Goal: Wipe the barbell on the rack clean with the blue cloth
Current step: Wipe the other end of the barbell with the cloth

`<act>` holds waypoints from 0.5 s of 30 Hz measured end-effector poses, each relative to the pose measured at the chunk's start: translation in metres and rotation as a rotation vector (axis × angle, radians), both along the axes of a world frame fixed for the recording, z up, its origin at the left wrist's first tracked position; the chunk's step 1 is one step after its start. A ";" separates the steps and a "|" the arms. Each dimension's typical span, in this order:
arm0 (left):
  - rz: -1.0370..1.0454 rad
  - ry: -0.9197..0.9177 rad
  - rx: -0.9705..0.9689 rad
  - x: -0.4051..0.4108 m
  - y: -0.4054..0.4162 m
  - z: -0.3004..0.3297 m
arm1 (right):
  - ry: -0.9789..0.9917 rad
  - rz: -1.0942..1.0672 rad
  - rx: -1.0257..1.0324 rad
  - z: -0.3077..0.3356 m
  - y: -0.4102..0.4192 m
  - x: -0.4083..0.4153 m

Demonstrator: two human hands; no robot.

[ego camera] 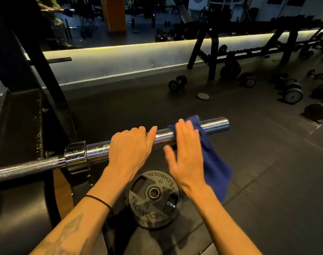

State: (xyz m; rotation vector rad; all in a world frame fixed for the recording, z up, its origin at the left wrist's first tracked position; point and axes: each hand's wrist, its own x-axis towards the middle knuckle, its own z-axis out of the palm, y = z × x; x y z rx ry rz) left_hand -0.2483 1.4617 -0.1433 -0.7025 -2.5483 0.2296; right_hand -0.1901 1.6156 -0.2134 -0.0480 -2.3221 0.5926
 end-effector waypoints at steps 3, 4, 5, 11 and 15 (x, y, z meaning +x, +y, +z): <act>-0.069 -0.068 -0.208 -0.005 -0.002 0.008 | -0.030 0.100 0.182 0.000 0.009 0.005; -0.074 -0.081 -0.239 -0.007 -0.001 0.011 | -0.043 0.084 0.229 0.001 0.021 0.004; -0.075 -0.085 -0.253 -0.010 0.000 0.012 | -0.054 0.048 0.241 0.003 0.035 0.004; -0.046 -0.125 -0.267 -0.016 -0.003 0.015 | -0.063 -0.227 0.046 0.007 0.103 0.003; -0.011 -0.084 -0.221 -0.003 -0.002 0.006 | 0.003 -0.222 -0.064 0.007 0.055 -0.002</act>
